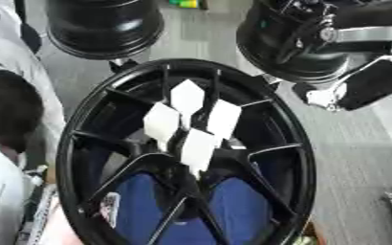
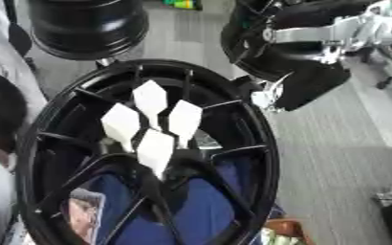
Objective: Pull the pin out of the wheel hub.
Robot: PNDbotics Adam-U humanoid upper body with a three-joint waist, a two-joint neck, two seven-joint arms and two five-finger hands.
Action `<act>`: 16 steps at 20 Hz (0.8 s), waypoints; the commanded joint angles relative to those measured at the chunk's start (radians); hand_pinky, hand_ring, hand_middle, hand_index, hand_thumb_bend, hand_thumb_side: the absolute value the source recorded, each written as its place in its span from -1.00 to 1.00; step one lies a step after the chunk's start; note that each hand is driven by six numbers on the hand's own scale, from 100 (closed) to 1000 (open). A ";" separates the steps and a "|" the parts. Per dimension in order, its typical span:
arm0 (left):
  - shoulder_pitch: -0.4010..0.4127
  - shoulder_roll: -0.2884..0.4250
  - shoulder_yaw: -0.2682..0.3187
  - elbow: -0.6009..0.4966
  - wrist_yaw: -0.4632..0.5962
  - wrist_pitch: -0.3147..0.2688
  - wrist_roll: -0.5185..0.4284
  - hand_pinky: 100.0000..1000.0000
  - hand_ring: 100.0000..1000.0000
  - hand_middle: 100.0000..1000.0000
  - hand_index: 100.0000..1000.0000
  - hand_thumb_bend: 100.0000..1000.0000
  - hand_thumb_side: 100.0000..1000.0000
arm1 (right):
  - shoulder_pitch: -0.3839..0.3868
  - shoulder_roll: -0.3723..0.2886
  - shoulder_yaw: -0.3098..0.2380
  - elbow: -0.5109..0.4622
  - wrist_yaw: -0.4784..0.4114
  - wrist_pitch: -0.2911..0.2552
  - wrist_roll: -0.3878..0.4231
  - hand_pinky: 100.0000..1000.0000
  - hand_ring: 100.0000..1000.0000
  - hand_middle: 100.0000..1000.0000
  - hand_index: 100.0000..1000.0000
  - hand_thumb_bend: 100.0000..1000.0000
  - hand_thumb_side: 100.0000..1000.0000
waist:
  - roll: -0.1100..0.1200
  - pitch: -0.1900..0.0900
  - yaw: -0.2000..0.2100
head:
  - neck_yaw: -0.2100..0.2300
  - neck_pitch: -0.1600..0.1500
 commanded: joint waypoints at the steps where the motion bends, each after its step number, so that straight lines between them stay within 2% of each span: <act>1: -0.016 0.027 0.005 -0.017 0.005 0.000 -0.001 0.28 0.39 -0.07 0.58 -1.00 0.40 | -0.032 0.003 0.011 -0.006 0.032 -0.011 0.020 0.77 0.77 0.74 0.77 -0.82 -0.14 | 0.003 -0.008 0.001 | 0.005 -0.018; 6: -0.017 0.028 0.006 -0.017 0.008 0.000 -0.001 0.28 0.40 -0.07 0.58 -1.00 0.40 | -0.046 0.026 0.031 -0.006 0.046 -0.006 0.030 0.77 0.76 0.74 0.76 -0.88 -0.11 | 0.004 0.002 0.003 | 0.008 -0.024; 16: -0.016 0.028 0.007 -0.017 0.011 -0.001 -0.003 0.28 0.40 -0.07 0.58 -1.00 0.40 | -0.076 0.078 0.064 -0.006 0.067 0.033 0.044 0.77 0.76 0.74 0.76 -0.88 -0.07 | 0.003 0.007 0.004 | 0.019 -0.028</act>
